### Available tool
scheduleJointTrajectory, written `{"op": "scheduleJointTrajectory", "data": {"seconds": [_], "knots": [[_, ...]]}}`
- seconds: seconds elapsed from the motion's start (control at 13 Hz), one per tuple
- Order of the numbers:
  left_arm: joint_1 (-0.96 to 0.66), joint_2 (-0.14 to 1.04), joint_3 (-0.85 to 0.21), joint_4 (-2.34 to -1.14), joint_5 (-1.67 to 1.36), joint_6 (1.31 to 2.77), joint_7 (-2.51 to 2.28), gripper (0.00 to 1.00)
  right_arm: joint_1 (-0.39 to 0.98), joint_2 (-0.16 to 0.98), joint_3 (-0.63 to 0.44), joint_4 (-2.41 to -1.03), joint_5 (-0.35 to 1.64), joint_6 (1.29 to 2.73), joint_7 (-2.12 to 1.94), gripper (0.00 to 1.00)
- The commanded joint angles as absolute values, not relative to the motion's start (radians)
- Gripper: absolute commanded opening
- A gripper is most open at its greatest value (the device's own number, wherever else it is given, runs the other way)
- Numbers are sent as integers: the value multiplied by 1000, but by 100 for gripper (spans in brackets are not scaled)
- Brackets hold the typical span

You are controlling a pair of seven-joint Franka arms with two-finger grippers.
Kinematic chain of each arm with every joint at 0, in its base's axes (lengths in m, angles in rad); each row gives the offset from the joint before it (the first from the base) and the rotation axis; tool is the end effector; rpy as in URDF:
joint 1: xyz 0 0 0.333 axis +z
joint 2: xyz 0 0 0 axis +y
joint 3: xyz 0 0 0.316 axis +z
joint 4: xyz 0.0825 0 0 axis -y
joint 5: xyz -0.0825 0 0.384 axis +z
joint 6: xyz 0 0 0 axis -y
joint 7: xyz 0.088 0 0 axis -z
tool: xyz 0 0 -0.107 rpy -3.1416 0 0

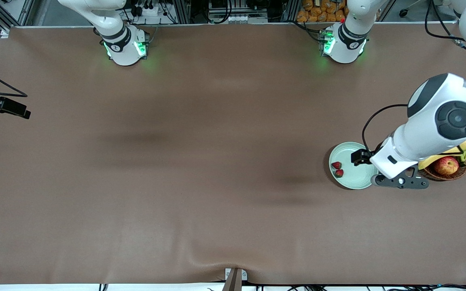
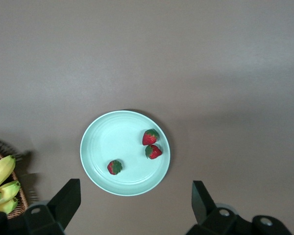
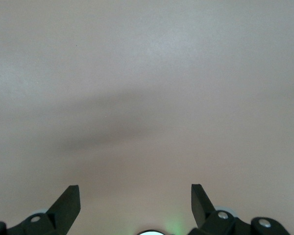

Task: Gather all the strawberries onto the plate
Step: 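Open the left gripper over the plate and lift it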

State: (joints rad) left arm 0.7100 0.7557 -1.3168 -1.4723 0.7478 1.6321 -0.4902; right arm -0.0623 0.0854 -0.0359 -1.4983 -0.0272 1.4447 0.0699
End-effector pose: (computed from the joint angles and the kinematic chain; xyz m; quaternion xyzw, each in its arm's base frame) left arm 0.6478 -0.1322 0.4612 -0.9980 0.0593 0.0120 0.0175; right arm 0.5635 -0.0578 0.6003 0.9939 -0.0845 -0.0696 0.0141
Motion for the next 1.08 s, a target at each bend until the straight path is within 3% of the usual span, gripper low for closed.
{"op": "scheduleJointTrajectory", "data": {"seconds": [0.0,0.46,0.62,1.0], "knots": [[704,749,-1359,-1430,762,1580,-494,100,-89,80,-25,-1491,-29,1430,72,100],[628,714,-1356,-1373,753,1572,-495,100,-92,100,-23,-1494,-20,1479,72,100],[562,664,-1287,-1353,704,1572,-502,100,-91,110,-23,-1496,-6,1496,72,100],[352,542,-975,-1267,500,1565,-499,100,-89,110,-23,-1497,-6,1493,72,100]]}}
